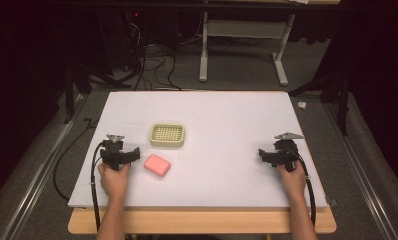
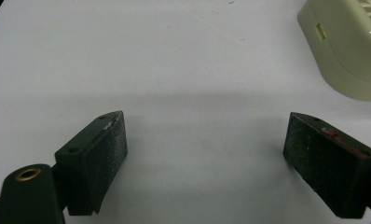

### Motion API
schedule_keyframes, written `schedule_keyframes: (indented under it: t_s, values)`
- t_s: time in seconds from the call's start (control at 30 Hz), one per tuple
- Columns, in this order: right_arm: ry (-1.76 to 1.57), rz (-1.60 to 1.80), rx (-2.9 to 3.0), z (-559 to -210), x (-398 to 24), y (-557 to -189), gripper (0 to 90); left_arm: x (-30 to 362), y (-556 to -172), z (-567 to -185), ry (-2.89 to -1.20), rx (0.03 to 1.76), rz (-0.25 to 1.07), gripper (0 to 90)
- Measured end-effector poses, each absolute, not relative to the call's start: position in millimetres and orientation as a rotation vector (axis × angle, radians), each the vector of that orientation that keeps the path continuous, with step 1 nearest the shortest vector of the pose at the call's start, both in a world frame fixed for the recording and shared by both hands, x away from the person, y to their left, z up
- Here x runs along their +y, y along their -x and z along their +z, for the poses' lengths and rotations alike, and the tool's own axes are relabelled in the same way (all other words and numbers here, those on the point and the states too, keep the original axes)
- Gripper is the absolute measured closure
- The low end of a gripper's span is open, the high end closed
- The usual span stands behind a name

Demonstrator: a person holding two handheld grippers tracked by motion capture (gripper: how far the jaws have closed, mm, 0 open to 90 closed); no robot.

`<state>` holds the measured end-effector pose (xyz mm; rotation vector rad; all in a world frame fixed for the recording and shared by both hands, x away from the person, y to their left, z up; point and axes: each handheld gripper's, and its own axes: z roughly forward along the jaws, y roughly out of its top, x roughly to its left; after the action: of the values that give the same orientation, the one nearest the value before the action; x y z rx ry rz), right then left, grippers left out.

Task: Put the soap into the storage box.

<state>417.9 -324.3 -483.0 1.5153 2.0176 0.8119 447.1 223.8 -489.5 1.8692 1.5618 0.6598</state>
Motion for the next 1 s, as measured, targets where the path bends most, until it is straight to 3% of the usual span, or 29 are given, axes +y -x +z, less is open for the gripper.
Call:
schedule_keyframes:
  t_s: [1.0]
  values:
    - [-1.517,0.815,2.017,-482.9,-324.2,-418.0,15.2,225.3,-447.7,-488.9,-1.848,1.566,0.64,15.0]
